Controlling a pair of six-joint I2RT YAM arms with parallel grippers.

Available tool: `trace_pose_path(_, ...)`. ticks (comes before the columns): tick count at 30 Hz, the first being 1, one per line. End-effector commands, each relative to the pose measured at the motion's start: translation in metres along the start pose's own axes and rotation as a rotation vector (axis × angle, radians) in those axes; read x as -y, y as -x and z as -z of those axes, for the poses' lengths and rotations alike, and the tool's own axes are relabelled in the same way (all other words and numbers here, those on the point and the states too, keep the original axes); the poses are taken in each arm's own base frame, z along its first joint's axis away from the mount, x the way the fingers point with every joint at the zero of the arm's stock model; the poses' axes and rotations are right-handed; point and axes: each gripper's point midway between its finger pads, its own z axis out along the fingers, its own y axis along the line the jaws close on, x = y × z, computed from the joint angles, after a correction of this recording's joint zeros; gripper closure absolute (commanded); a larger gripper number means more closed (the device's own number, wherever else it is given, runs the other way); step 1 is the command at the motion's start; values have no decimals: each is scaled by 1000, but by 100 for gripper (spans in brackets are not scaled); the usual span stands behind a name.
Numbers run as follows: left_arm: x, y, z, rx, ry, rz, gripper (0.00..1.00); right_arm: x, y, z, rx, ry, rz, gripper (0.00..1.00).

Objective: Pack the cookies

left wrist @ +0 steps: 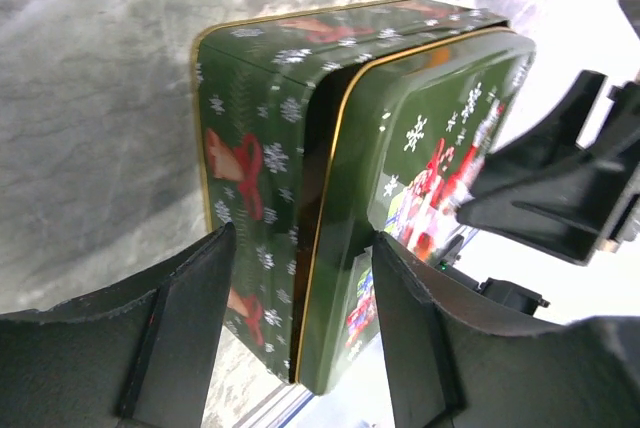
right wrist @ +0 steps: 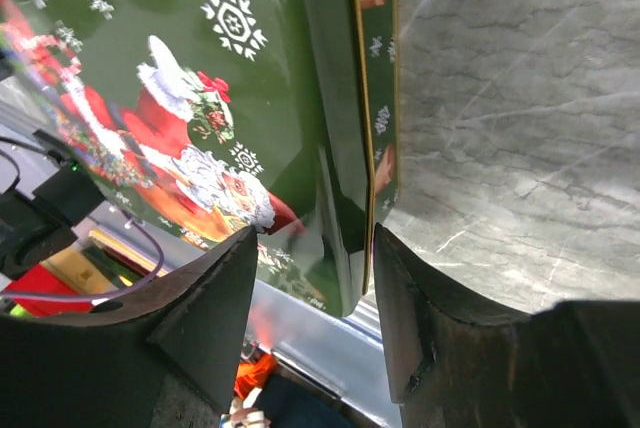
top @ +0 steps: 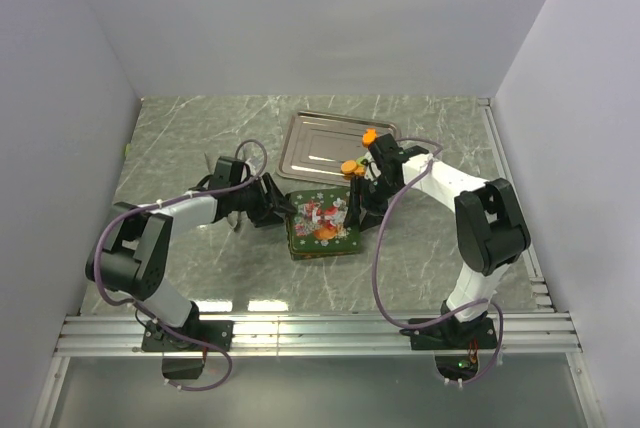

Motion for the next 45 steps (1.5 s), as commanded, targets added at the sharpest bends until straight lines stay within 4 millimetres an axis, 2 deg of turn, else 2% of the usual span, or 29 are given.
trace_pose_path(1, 27, 12, 12, 41, -55, -58, 37, 9, 12, -3, 39, -49, 3, 44)
trace_pose_path(6, 29, 11, 17, 49, -56, -72, 37, 4, 17, -3, 45, -30, -5, 46)
trace_pose_path(18, 21, 6, 9, 21, -52, -60, 37, -18, 34, 5, 44, -21, 34, 48)
trace_pose_path(32, 14, -7, 3, -13, -47, -43, 39, -31, 24, -8, 2, -29, 73, 48)
trace_pose_path(45, 6, -7, 2, 1, -22, -32, 45, -25, 18, -13, -18, -38, 70, 48)
